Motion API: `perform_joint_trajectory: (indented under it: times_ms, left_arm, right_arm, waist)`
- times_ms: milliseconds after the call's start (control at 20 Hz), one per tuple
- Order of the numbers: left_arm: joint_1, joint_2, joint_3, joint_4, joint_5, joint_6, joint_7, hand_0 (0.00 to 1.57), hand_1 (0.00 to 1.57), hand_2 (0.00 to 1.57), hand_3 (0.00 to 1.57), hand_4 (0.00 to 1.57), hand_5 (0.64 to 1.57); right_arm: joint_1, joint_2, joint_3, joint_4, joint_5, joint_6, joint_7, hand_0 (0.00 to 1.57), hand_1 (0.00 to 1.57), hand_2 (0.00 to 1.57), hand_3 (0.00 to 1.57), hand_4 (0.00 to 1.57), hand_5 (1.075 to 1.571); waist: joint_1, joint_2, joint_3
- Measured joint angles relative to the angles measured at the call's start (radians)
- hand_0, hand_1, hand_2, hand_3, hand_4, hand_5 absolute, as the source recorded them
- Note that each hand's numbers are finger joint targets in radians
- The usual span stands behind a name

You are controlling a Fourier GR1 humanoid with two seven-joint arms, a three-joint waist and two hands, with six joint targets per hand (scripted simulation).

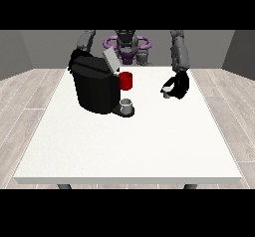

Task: Insert the coffee pod into the coffee machine and close the lid

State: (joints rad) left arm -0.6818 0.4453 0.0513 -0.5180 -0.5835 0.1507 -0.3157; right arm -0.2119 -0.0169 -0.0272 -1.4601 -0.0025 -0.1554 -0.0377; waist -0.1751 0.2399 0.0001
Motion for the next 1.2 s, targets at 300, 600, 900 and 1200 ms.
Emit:
perform_joint_trajectory:
  times_ms: [300, 600, 900, 1200]
  left_arm:
    - [-0.070, 0.011, -0.002, -0.038, 0.011, -0.096, -0.036, 1.32, 1.32, 1.38, 1.35, 0.58, 1.571]
    - [-0.153, 0.017, -0.005, -0.073, 0.011, -0.179, -0.005, 1.25, 1.25, 1.33, 1.29, 0.57, 1.571]
    - [-0.222, 0.023, -0.003, -0.101, 0.011, -0.246, 0.028, 1.27, 1.27, 1.34, 1.29, 0.55, 1.571]
    - [-0.257, -0.011, -0.007, -0.130, -0.003, -0.263, 0.089, 1.07, 1.07, 1.22, 1.23, 0.52, 1.571]
  right_arm:
    - [-0.016, -0.008, -0.014, 0.049, -0.008, 0.007, 0.007, 0.00, 0.00, 0.00, 0.00, 0.51, 1.571]
    - [-0.041, -0.015, -0.023, 0.093, -0.016, 0.019, 0.003, 0.00, 0.00, 0.00, 0.00, 0.50, 1.571]
    - [-0.025, -0.006, -0.012, 0.125, -0.026, 0.025, -0.041, 0.00, 0.00, 0.00, 0.00, 0.49, 1.571]
    - [-0.023, -0.009, -0.015, 0.138, -0.031, 0.032, -0.046, 0.00, 0.00, 0.00, 0.00, 0.51, 1.571]
  waist:
    - [0.012, -0.039, -0.0001]
    - [0.011, -0.072, 0.0000]
    - [-0.006, -0.090, 0.0003]
    - [-0.014, -0.119, 0.0000]
